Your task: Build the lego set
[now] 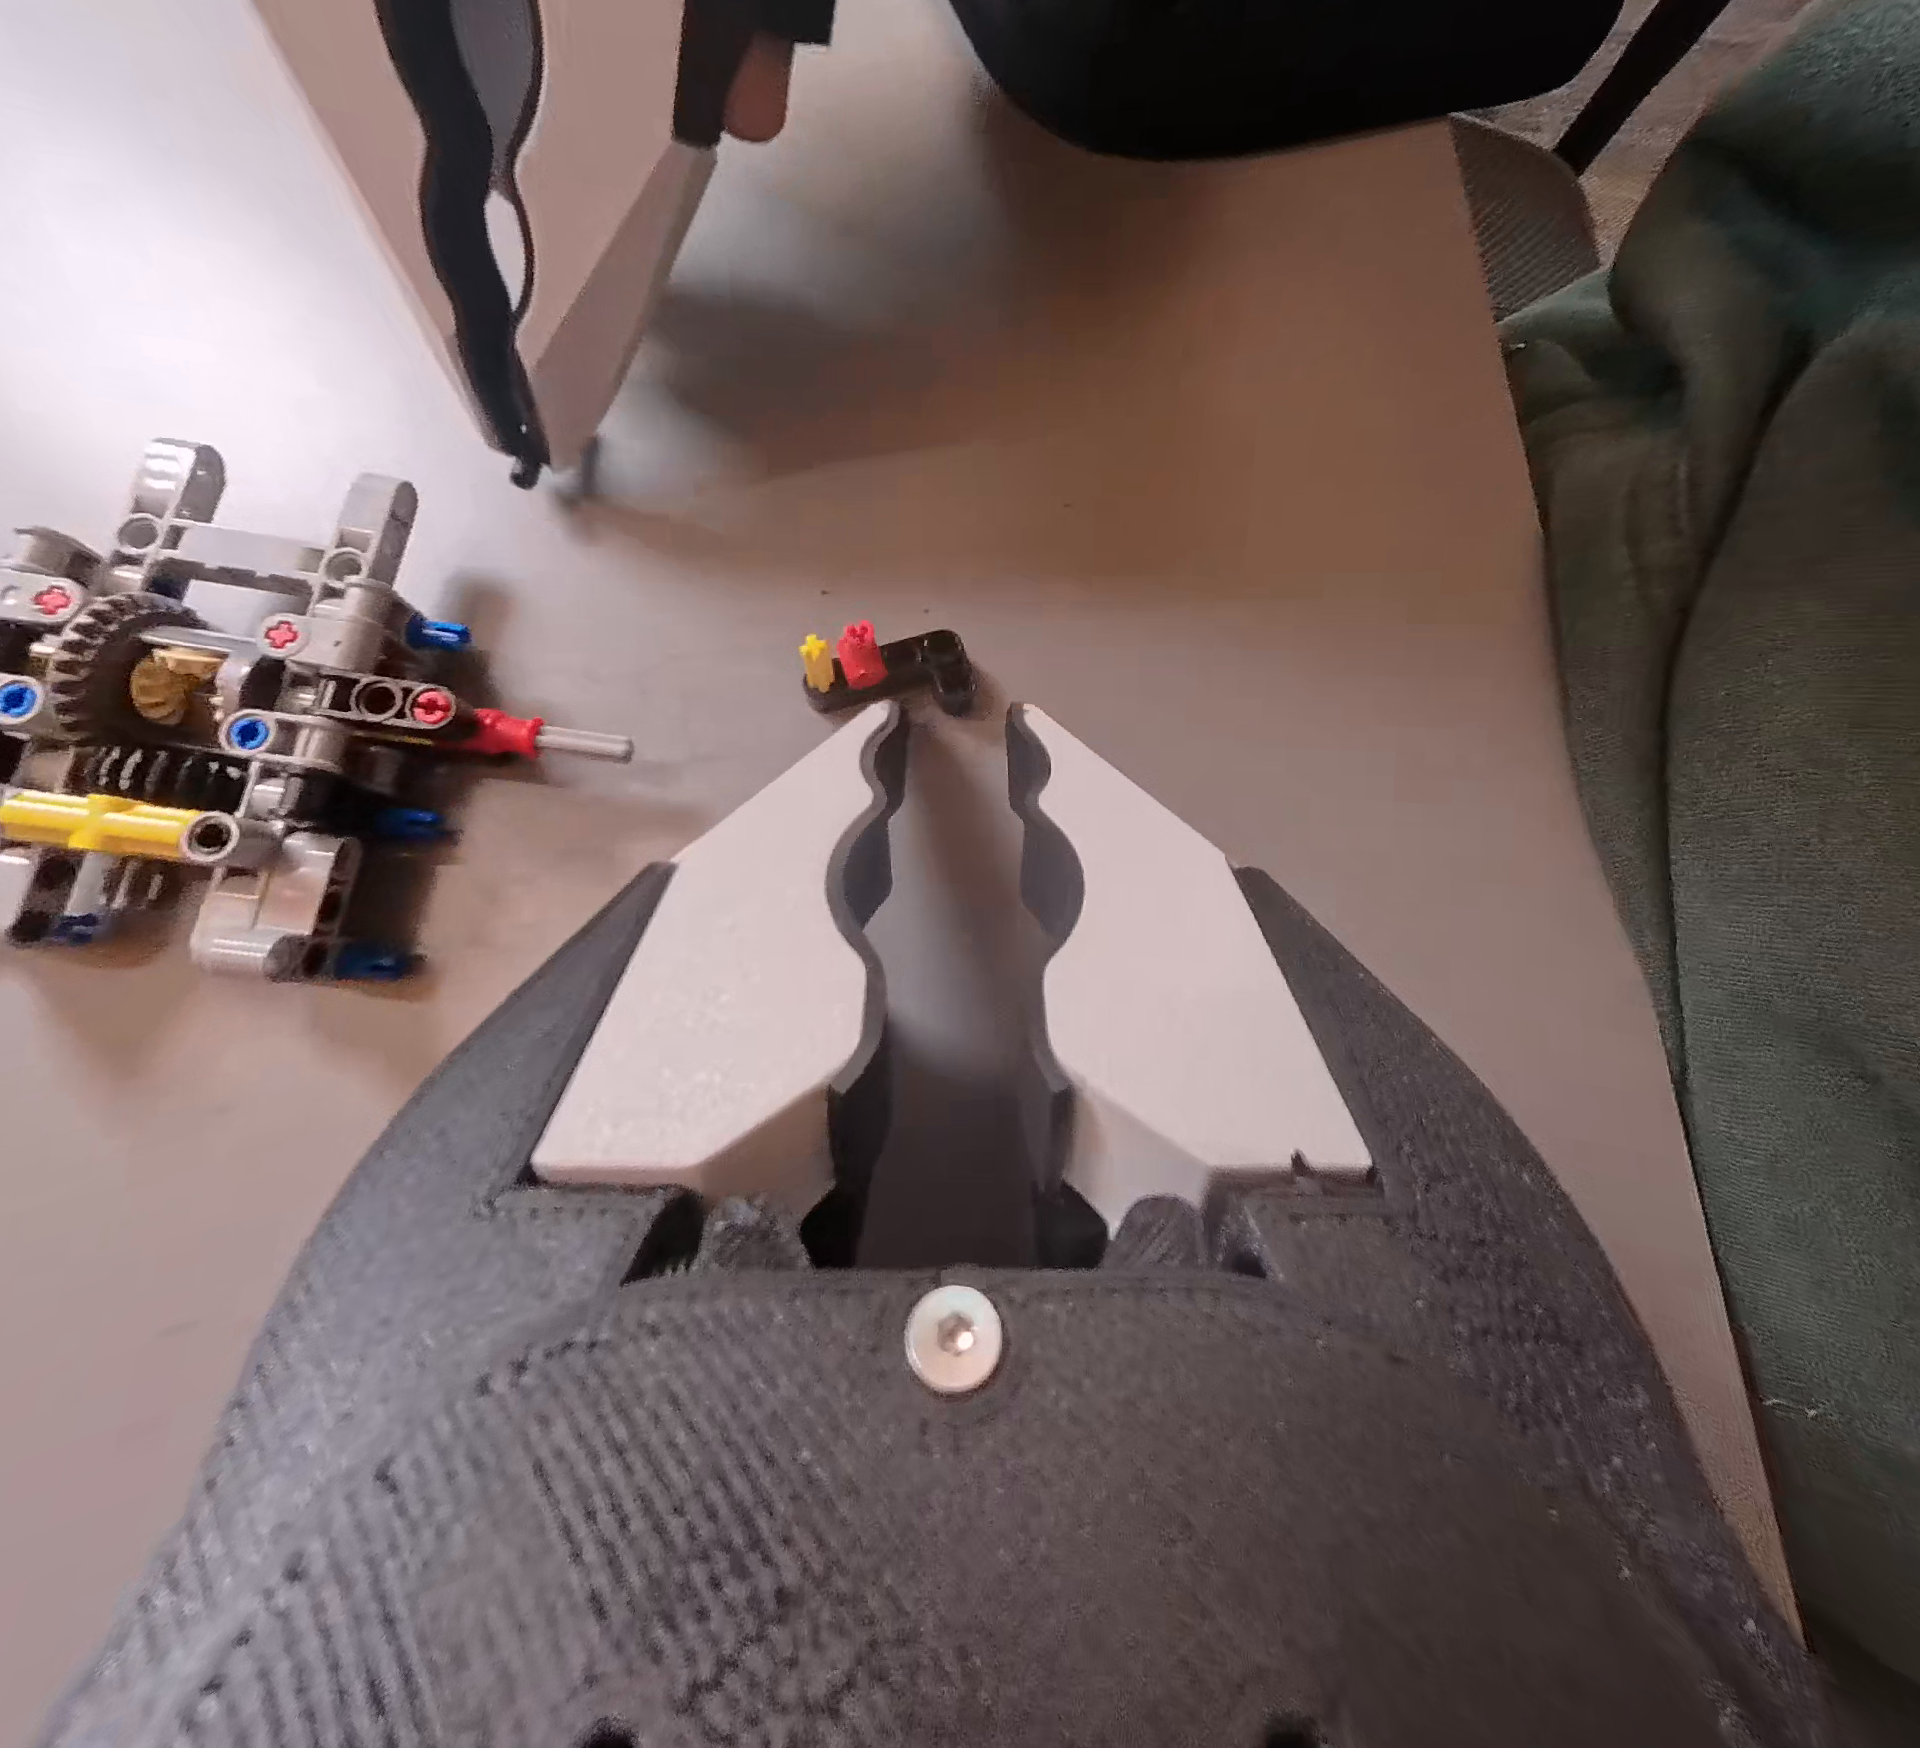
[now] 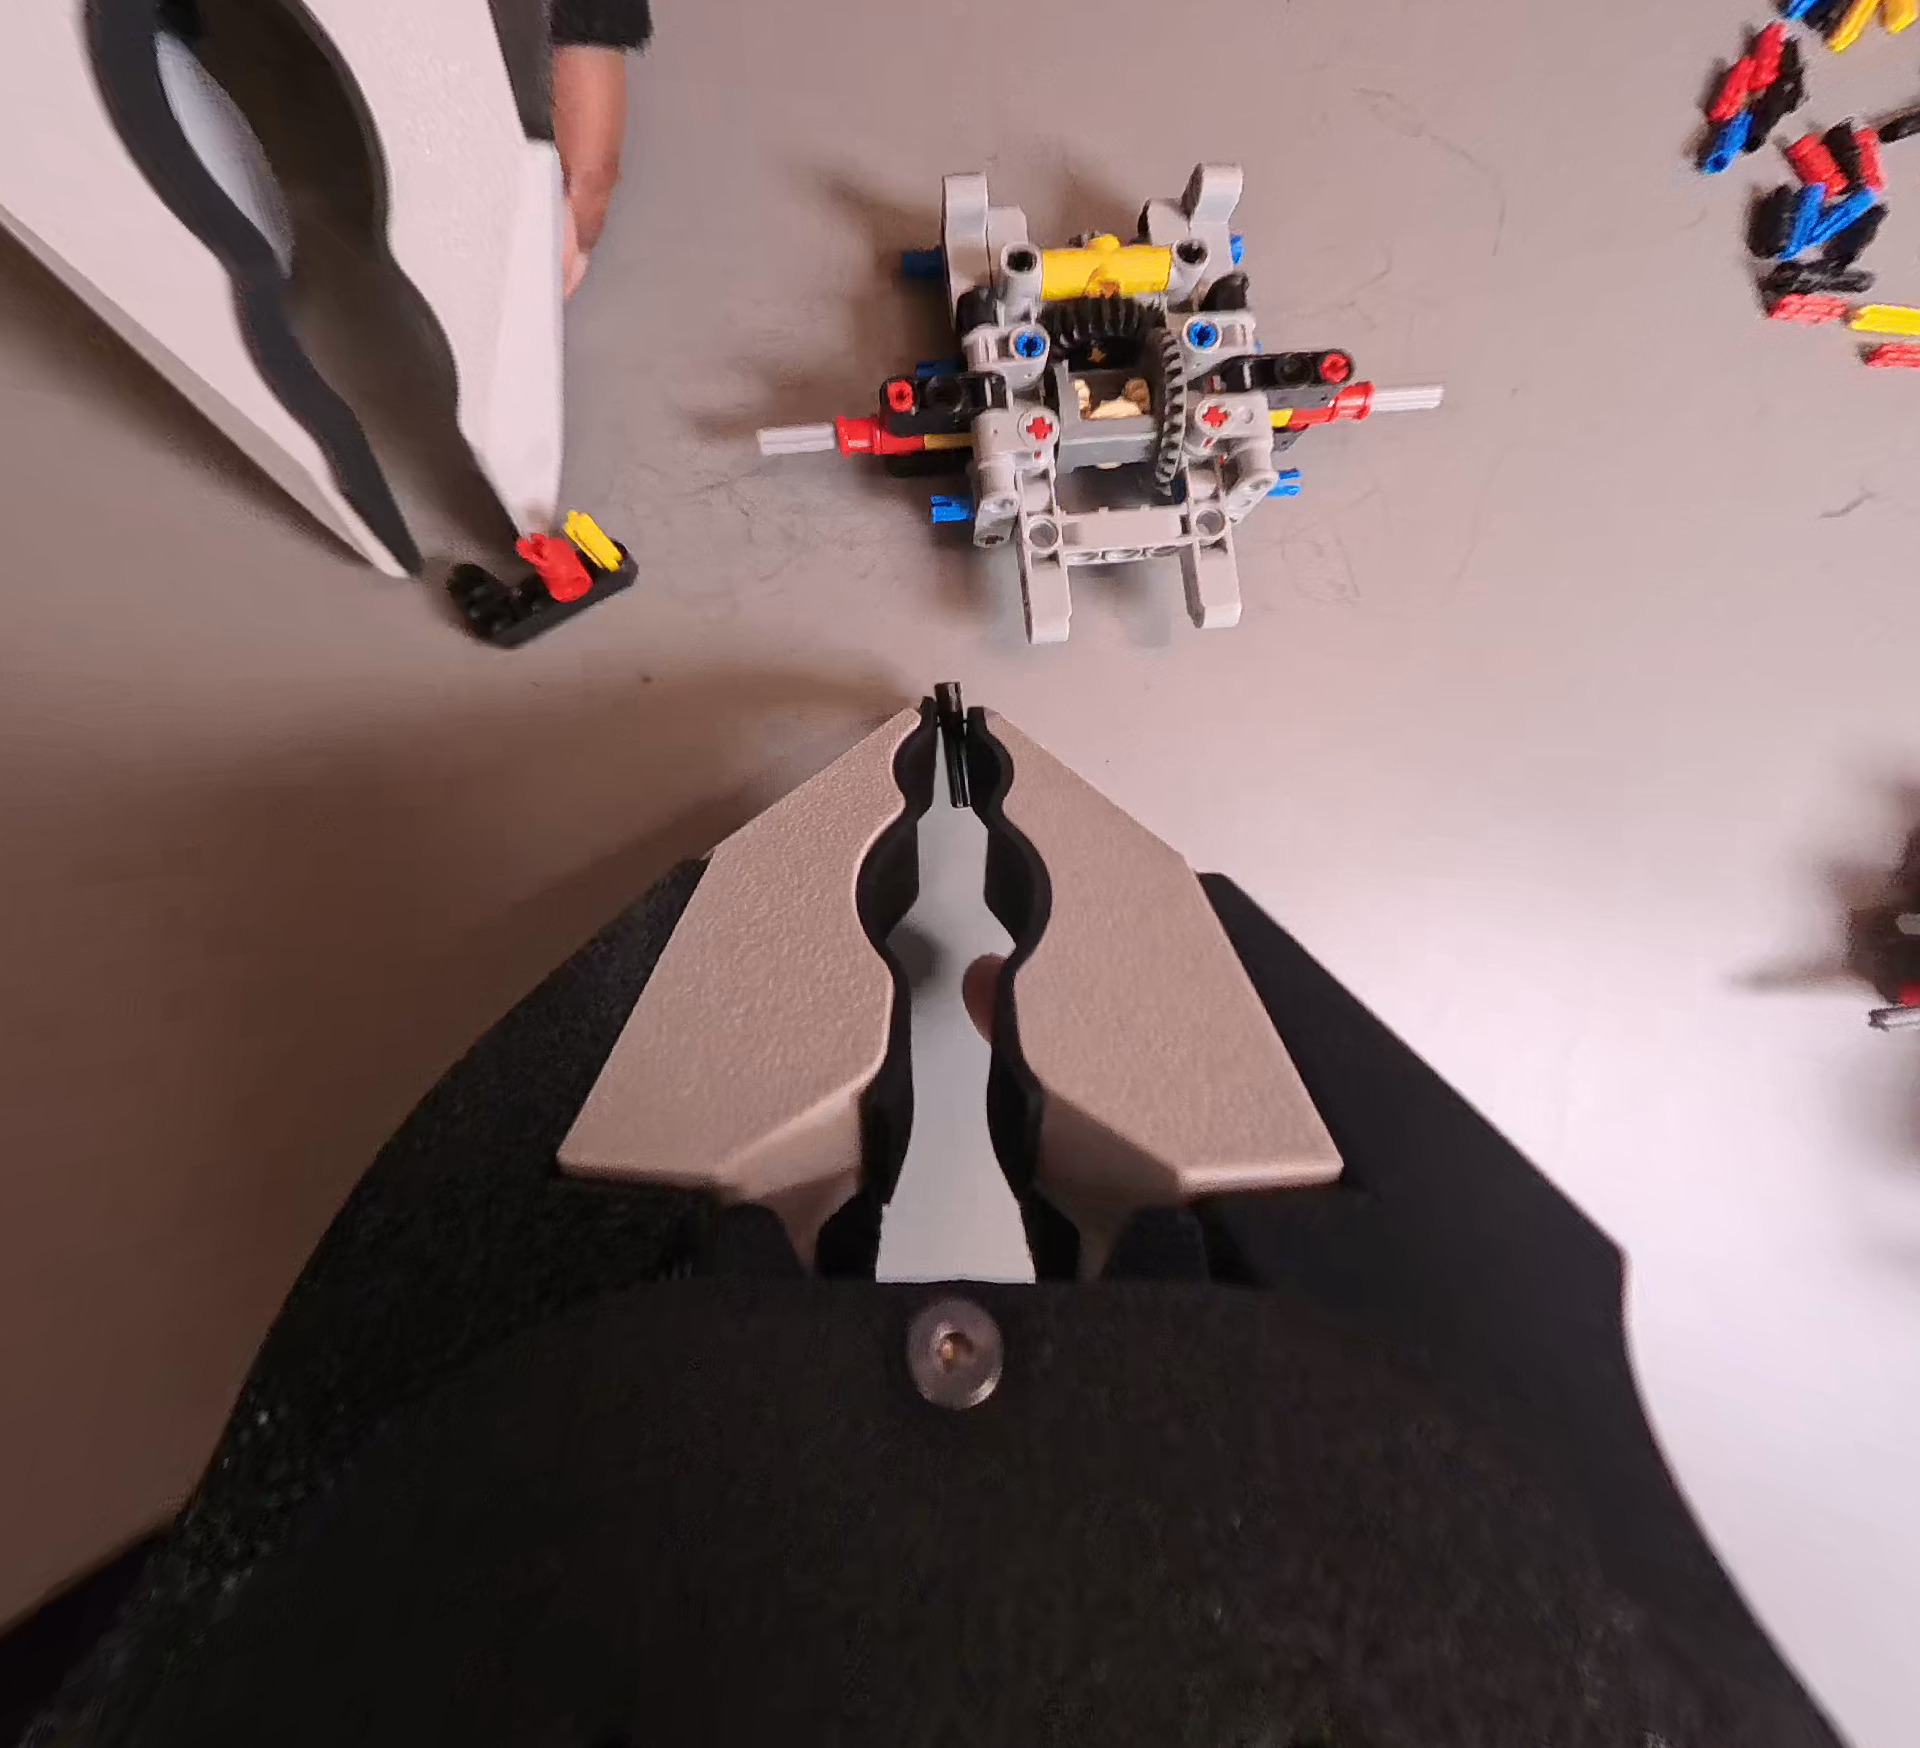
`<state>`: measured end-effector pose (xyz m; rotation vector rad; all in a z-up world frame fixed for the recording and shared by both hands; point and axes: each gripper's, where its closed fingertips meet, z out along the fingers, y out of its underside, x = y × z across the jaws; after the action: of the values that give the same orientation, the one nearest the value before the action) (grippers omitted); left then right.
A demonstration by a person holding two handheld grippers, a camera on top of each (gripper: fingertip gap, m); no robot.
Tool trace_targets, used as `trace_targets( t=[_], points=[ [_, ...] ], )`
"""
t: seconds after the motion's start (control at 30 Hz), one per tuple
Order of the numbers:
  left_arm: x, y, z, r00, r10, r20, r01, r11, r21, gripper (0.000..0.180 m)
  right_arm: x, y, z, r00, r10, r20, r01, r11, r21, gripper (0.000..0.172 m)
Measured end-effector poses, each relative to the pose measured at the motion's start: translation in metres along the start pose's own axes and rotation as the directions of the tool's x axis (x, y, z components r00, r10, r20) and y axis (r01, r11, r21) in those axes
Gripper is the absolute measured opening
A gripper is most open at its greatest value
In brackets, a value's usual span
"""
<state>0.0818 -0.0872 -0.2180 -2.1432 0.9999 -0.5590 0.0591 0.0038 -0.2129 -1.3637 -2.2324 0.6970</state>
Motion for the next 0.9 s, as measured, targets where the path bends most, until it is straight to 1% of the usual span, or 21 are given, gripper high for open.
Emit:
trace_targets(
  t=[0.07, 0.13, 0.17, 0.23, 0.3, 0.37, 0.47, 0.57, 0.63, 0.73, 0.83, 0.9],
  points=[
    [-0.001, -0.001, -0.001, 1.000, 0.002, 0.007, -0.002, 1.000, 0.007, 0.017, -0.005, -0.015, -0.008, 1.000, 0.017, 0.019, -0.019, 0.993, 0.116, 0.003],
    [-0.007, -0.005, -0.007, 0.999, 0.007, 0.035, -0.008, 1.000, 0.026, 0.016, -0.019, -0.035, -0.021, 0.996, 0.004, 0.091, -0.029, 0.959, 0.281, 0.004],
    [-0.012, -0.009, -0.011, 0.999, 0.004, 0.053, -0.007, 0.999, 0.052, 0.014, -0.027, -0.046, -0.028, 0.991, -0.004, 0.132, -0.045, 0.929, 0.367, 0.004],
    [-0.019, -0.023, -0.023, 0.997, -0.018, 0.073, 0.008, 0.989, 0.146, 0.013, -0.038, -0.066, -0.043, 0.981, -0.016, 0.195, -0.089, 0.850, 0.520, 0.003],
    [-0.024, -0.042, -0.036, 0.996, -0.044, 0.078, 0.021, 0.961, 0.277, 0.015, -0.040, -0.082, -0.053, 0.973, 0.003, 0.232, -0.150, 0.768, 0.622, 0.004],
    [-0.028, -0.058, -0.050, 0.994, -0.065, 0.090, 0.025, 0.919, 0.394, 0.016, -0.036, -0.095, -0.061, 0.959, 0.059, 0.279, -0.243, 0.680, 0.692, 0.004],
    [-0.038, -0.078, -0.067, 0.979, -0.119, 0.163, 0.017, 0.854, 0.521, 0.017, -0.030, -0.113, -0.072, 0.913, 0.142, 0.384, -0.397, 0.532, 0.748, 0.004],
    [-0.050, -0.092, -0.082, 0.954, -0.185, 0.236, 0.005, 0.796, 0.605, 0.019, -0.020, -0.126, -0.078, 0.846, 0.225, 0.483, -0.532, 0.383, 0.755, 0.003],
    [-0.052, -0.098, -0.090, 0.941, -0.187, 0.282, -0.035, 0.776, 0.630, 0.018, -0.015, -0.130, -0.078, 0.814, 0.264, 0.518, -0.580, 0.317, 0.751, 0.003],
    [-0.056, -0.100, -0.097, 0.916, -0.184, 0.357, -0.090, 0.773, 0.628, 0.014, -0.019, -0.132, -0.074, 0.796, 0.264, 0.545, -0.605, 0.312, 0.733, 0.004],
    [-0.057, -0.099, -0.098, 0.908, -0.171, 0.382, -0.109, 0.785, 0.610, 0.010, -0.017, -0.132, -0.075, 0.803, 0.265, 0.534, -0.595, 0.307, 0.743, 0.003],
    [-0.057, -0.098, -0.099, 0.906, -0.162, 0.392, -0.120, 0.787, 0.605, 0.007, -0.013, -0.130, -0.077, 0.796, 0.272, 0.541, -0.604, 0.291, 0.742, 0.003]
  ],
)
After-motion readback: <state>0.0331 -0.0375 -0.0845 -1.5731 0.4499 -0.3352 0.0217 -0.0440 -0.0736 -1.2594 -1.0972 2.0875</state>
